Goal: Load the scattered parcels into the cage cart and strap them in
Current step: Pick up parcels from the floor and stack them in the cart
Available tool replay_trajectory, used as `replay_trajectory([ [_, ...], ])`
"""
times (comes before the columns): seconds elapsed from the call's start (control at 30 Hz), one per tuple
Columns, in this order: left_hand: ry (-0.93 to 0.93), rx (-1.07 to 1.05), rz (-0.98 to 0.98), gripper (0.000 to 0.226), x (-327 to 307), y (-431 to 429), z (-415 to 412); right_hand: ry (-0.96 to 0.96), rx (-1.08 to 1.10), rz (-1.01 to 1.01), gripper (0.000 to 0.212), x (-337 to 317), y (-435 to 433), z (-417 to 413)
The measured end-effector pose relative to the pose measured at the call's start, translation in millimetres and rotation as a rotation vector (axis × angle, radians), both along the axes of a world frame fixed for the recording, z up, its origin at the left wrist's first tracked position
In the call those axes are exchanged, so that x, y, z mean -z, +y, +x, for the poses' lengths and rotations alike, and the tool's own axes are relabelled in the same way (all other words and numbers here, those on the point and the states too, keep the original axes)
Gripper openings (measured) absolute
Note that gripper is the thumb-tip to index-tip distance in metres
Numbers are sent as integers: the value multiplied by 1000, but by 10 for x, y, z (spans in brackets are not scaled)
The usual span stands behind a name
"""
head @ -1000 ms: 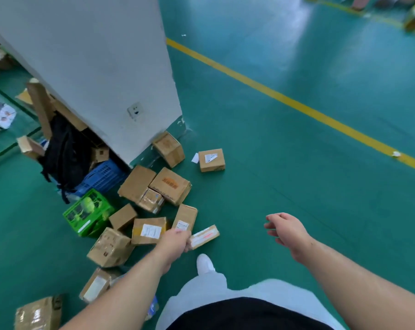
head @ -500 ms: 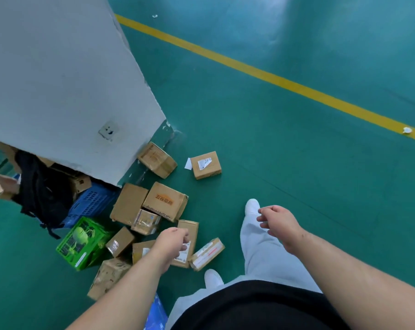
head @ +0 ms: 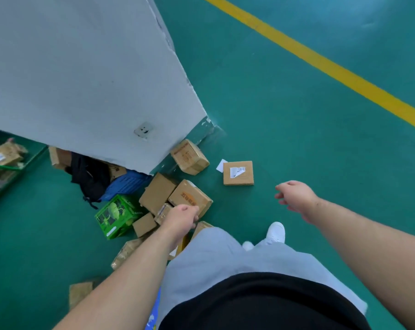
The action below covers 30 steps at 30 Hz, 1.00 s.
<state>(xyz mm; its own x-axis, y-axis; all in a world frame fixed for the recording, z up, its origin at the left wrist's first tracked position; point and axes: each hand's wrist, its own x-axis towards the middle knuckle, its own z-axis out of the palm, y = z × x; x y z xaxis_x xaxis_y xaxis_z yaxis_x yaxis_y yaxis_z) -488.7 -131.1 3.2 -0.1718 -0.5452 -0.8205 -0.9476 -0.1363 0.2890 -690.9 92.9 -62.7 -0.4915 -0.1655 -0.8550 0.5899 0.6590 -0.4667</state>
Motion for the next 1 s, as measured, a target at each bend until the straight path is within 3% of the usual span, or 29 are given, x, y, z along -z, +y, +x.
replay_trajectory([
  [0.17,-67,-34,-38,23,177,-433,-376,-44,-1,-4,21,100,-353,-313],
  [0.37,-130,-59,16,52,712,-1093,-888,-91,3,101,21,476,-667,-420],
  [0.5,-184,-97,45,102,1366,-1747,-1396,-115,61,225,19,918,-921,-511],
  [0.7,-368,-130,-5,126,2668,-2769,-1994,-181,-73,364,16,2178,-1568,-626],
  [0.8,-369,-150,-9,152,3424,-3096,-2200,-149,-276,422,26,2942,-1987,-738],
  [0.9,-417,-181,-52,168,4404,-3356,-2224,-139,-334,413,36,3800,-2333,-778],
  [1.0,-422,-290,-115,166,5028,-3404,-2265,-132,-347,413,39,4559,-2556,-766],
])
